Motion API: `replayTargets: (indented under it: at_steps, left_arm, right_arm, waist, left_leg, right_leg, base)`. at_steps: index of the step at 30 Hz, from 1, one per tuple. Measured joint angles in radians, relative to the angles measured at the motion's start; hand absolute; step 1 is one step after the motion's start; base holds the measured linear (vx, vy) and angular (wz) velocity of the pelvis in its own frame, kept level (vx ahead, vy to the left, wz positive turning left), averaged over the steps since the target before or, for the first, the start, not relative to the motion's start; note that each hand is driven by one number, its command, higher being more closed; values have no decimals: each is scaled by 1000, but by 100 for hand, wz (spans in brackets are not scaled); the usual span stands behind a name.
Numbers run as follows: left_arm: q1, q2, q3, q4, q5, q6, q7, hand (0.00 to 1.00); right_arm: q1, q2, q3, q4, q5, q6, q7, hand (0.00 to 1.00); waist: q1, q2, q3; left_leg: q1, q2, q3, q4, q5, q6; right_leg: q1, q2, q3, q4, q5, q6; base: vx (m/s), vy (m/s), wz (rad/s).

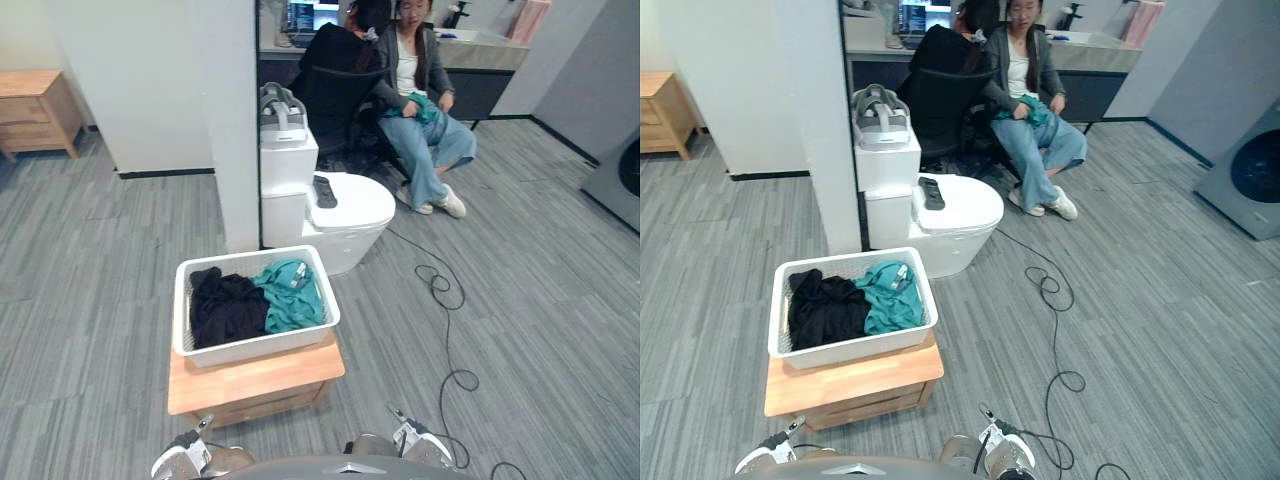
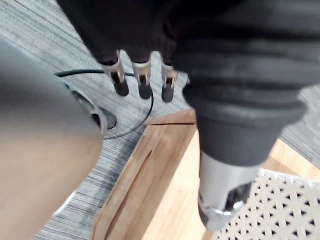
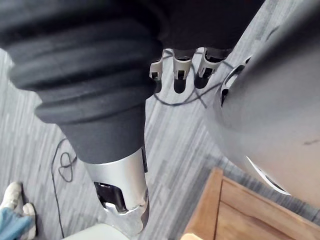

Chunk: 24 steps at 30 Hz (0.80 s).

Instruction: Pick up the laundry basket with both hands and put the clothes into the washing machine.

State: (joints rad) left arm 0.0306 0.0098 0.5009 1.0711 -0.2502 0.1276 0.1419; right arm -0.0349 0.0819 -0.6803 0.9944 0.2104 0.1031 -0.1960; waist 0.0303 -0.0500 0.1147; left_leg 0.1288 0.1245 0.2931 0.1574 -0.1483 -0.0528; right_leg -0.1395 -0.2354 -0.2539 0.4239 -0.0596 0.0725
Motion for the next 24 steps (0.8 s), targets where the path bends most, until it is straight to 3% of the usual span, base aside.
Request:
replayTargets:
  at_steps: [1,3,6,11,15,19,24]
  left_arm:
    - [-1,2,12,-1,0,-1,-1,0]
    - [-1,-51,30,1,5,-7,-1,0]
    - [-1,-90,47,1,17,-10,0,0]
    - [3,-88,72,-2,15,-13,4,0]
    - [35,-85,115,-29,-43,-19,32,0]
    - [70,-74,213,-38,-103,-22,74,0]
    - [75,-42,282,-41,-109,-22,97,0]
  right_arm:
    - [0,2,5,2,1,0,0,0]
    - [7,-42,42,-1,-4,-3,0,0]
    - [11,-67,45,-2,-5,-12,-3,0]
    - [4,-27,102,-106,3,-12,-17,0]
    - [33,-7,170,-352,65,-20,-62,0]
    - [51,-7,176,-600,67,-67,-98,0]
    - [60,-18,192,-713,66,-96,-113,0]
  waist:
    - [-1,-12,-3]
    - [-4,50,-19]
    - [-1,93,-42]
    - [4,79,-37]
    - [1,67,-34]
    - [-2,49,-19]
    - [-4,58,-7]
  left_leg:
    - [3,-12,-4,-2,-5,-10]
    - [1,23,-27,-25,-1,-29]
    - [9,41,-52,-91,43,-55]
    - [30,48,-51,-148,71,-71]
    - [19,35,-37,-161,71,-71]
    - [-24,26,-19,-159,72,-67]
    - [-51,22,-20,-157,72,-66]
  right_leg:
    - [-3,-1,10,-31,38,6]
    - [34,33,-19,-84,22,0]
    - [65,62,-67,-143,20,-4]
    - [102,87,-88,-205,18,-11]
    - [98,85,-72,-258,37,-16]
    - [58,95,-48,-311,81,-17]
    - [37,105,-34,-341,106,-18]
  base:
    - [207,-158,5]
    - [240,-172,25]
    - [158,-87,36]
    - [50,-42,13]
    - [-26,34,-11]
    - [8,20,-17]
    - [51,2,-6]
